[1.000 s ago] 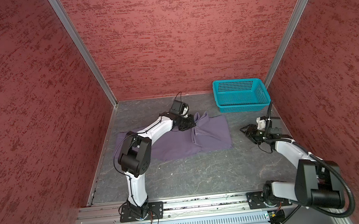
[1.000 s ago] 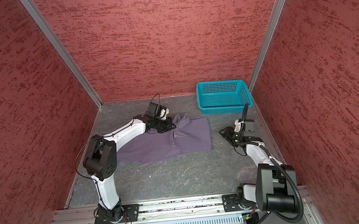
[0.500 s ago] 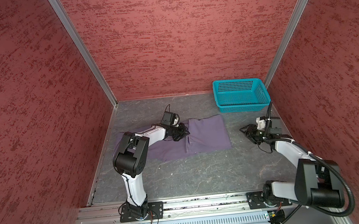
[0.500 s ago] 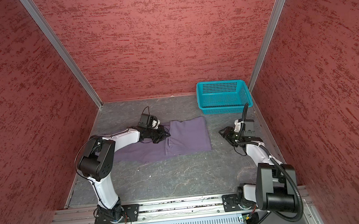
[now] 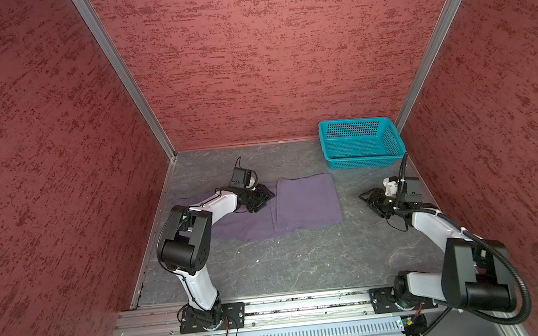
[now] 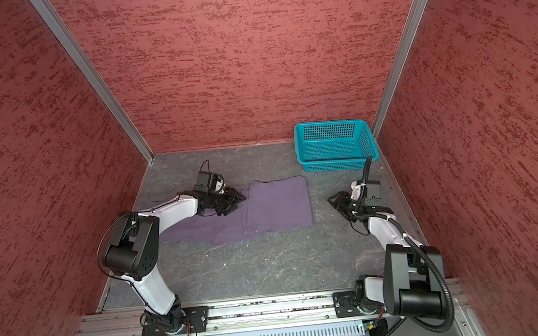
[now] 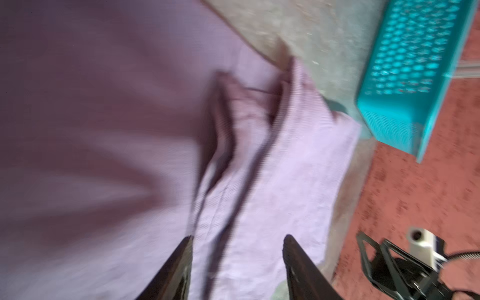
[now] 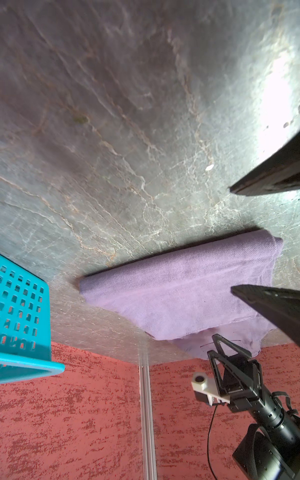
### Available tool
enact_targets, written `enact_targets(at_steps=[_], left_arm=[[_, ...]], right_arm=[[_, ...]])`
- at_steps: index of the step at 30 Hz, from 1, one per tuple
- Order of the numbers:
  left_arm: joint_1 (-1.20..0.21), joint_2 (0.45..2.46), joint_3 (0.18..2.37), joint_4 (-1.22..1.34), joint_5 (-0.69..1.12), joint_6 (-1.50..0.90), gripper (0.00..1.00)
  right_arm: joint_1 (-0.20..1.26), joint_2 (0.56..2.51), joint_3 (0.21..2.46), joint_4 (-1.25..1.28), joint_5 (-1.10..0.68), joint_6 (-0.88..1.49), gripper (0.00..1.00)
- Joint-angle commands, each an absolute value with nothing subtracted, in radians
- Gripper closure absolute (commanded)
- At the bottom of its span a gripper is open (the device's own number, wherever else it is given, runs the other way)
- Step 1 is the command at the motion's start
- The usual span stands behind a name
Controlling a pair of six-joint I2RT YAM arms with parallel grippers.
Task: Fold and stack the trousers
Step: Smooth out the trousers at the center of the table.
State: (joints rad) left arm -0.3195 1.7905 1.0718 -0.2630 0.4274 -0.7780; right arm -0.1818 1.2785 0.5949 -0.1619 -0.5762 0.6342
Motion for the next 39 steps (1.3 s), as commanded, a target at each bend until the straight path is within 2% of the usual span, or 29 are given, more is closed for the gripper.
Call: enact_targets(at_steps=[1, 4, 7, 13, 20, 28, 33, 39], left_arm=[[-0.331, 1.718, 1.068, -0.345, 0.338, -0.753, 0.47], [-0.375, 1.685, 1.085, -0.398, 0.301, -0.729, 0.63], [-0.446, 1.695, 1.121, -0.436, 0.284, -0.708, 0.67], [-0.502, 1.814, 1.206, -0.470, 0.238, -0.681, 0.67], [-0.471, 1.902, 1.263, -0.502, 0.191, -0.689, 0.59], [-0.502, 1.943, 1.293, -0.470, 0.210, -0.707, 0.60], [-0.514, 1.966, 1.309, -0.468, 0.233, -0.712, 0.72], [-0.513, 1.944, 1.322, -0.491, 0.237, -0.710, 0.99]], right_arm=[[-0.188, 1.266, 0.585, -0.140, -0.591, 0.619, 0.44], [-0.188, 1.275, 0.590, -0.140, -0.592, 0.615, 0.45], [-0.187, 1.275, 0.584, -0.122, -0.601, 0.630, 0.45], [-0.188, 1.262, 0.580, -0.125, -0.611, 0.637, 0.46], [-0.188, 1.228, 0.582, -0.165, -0.586, 0.612, 0.46], [-0.188, 1.242, 0.588, -0.156, -0.598, 0.620, 0.46], [-0.189, 1.242, 0.583, -0.155, -0.599, 0.623, 0.46], [-0.188, 1.241, 0.577, -0.155, -0.592, 0.621, 0.46]])
